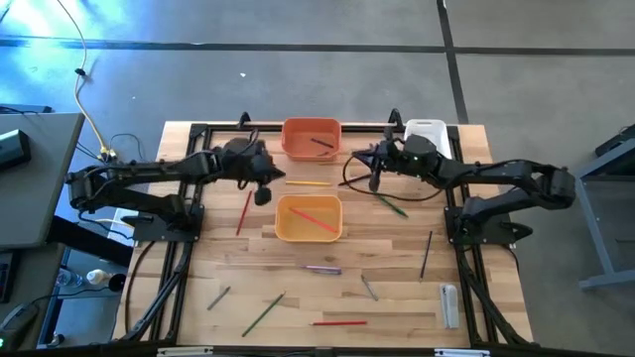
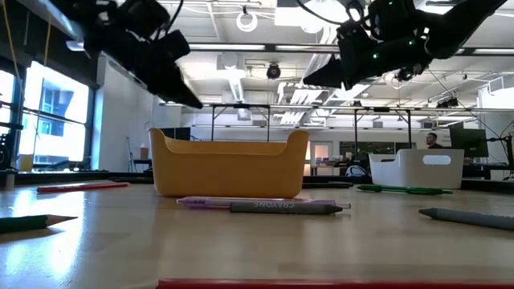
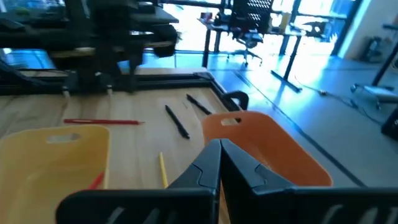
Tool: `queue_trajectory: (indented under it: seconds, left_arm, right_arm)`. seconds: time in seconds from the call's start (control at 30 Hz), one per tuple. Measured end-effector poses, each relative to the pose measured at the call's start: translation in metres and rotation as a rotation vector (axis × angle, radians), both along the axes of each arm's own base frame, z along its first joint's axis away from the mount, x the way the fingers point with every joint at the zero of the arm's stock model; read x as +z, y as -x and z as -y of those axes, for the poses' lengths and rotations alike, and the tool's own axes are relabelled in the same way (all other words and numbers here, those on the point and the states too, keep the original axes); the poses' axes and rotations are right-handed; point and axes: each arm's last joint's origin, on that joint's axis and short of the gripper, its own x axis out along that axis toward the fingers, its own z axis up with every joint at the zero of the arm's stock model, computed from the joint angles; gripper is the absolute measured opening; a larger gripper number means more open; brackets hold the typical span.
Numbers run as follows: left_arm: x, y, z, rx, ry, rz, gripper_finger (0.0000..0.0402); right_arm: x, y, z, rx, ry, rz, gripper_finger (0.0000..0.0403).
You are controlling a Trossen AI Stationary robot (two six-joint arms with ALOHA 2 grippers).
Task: Sort crayons/erasers/pens/pencils in bins
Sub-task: Put the bottom left black pen into the white bin
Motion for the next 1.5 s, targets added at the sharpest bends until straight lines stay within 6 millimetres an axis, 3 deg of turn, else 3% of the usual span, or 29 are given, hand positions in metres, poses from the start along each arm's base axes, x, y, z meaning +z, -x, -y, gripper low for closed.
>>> queue_trajectory:
  seconds: [0.1, 0.23, 0.53, 0.77, 1.27, 1.5]
  left_arm:
    - [0.014, 0.003, -0.005, 0.099, -0.049, -0.203, 0.0000]
    - [0.018, 0.009, -0.019, 0.087, 0.011, -0.340, 0.0000]
    - [-0.034, 0.016, -0.082, 0.147, 0.212, -0.595, 0.0000]
    - [-0.052, 0.021, -0.113, 0.185, 0.269, -0.637, 0.0001]
    - [-0.088, 0.019, -0.122, 0.151, 0.338, -0.729, 0.0120]
    - [-0.090, 0.018, -0.121, 0.124, 0.334, -0.733, 0.0110]
  right_arm:
    - [0.001, -0.001, -0.005, 0.026, 0.038, -0.003, 0.0000]
    - [0.002, -0.002, -0.007, 0.043, 0.081, -0.012, 0.0000]
    - [0.001, -0.002, -0.007, 0.044, 0.087, -0.022, 0.0000]
    - [0.000, -0.002, -0.008, 0.063, 0.078, -0.035, 0.0000]
    - [-0.002, -0.008, -0.025, 0.139, 0.079, -0.050, 0.0000]
    - [0.000, -0.008, -0.025, 0.139, 0.087, -0.033, 0.0000]
